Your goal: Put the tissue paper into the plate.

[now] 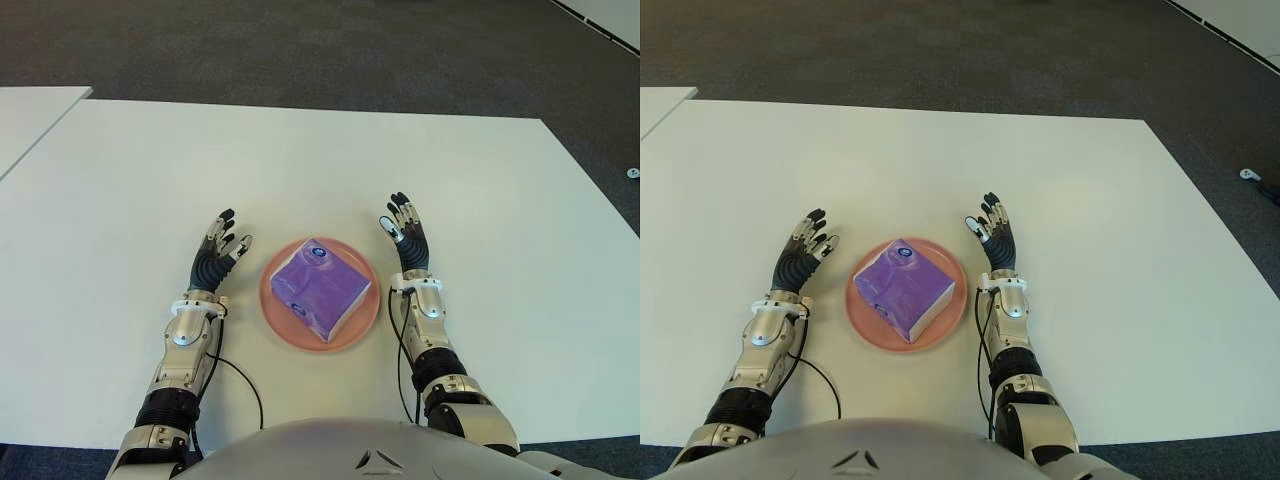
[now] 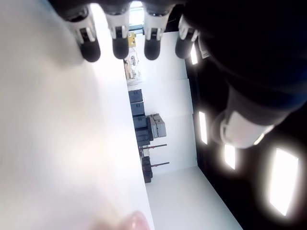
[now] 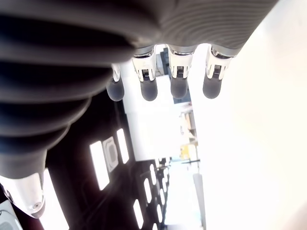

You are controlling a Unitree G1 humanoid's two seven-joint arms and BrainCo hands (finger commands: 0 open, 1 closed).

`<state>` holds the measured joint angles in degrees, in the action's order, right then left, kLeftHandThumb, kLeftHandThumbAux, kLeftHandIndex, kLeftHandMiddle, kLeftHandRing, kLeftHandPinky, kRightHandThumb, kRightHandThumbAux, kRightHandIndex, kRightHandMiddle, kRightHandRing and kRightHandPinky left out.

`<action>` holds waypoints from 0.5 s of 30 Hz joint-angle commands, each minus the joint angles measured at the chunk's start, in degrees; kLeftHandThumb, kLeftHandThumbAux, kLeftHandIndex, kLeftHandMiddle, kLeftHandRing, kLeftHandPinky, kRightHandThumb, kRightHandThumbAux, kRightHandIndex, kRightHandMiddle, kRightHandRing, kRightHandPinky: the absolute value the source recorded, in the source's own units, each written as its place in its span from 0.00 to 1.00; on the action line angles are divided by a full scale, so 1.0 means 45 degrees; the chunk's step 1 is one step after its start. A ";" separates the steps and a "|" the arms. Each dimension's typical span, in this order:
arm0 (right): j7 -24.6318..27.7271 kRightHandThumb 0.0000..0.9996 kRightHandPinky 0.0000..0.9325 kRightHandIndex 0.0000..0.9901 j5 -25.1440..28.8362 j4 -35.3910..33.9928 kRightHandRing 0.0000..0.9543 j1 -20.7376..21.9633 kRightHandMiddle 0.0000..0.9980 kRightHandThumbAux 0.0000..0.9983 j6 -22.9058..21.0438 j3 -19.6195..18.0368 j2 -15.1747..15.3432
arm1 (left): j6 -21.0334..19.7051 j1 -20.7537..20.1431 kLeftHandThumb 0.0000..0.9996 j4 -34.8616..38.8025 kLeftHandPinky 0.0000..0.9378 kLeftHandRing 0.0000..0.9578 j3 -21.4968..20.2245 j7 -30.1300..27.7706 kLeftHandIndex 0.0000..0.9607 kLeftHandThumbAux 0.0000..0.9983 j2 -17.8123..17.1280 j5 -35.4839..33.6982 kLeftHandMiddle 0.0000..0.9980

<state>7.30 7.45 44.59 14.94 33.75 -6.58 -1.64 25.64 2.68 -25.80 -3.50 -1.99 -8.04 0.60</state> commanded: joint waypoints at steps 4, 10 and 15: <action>0.0114 0.00 0.00 0.00 -0.0051 0.1080 0.00 -0.1021 0.00 0.59 -0.0119 -0.0099 -0.0145 | -0.0671 0.0845 0.08 -0.0674 0.00 0.00 0.0123 -0.0138 0.00 0.62 0.0108 0.0088 0.00; 0.0258 0.00 0.00 0.00 -0.0107 0.0884 0.00 -0.1194 0.00 0.60 -0.0120 -0.0058 -0.0103 | -0.0808 0.0852 0.08 -0.0627 0.00 0.00 0.0127 -0.0123 0.00 0.61 0.0099 0.0092 0.00; 0.0426 0.00 0.00 0.00 -0.0116 0.0343 0.00 -0.1621 0.00 0.60 -0.0169 0.0029 -0.0040 | -0.0915 0.0886 0.08 -0.0537 0.00 0.00 0.0125 -0.0210 0.00 0.61 0.0075 0.0023 0.00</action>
<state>8.65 6.87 44.17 14.73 34.32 -6.41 -1.50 25.34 2.99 -25.22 -3.38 -1.99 -8.09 0.59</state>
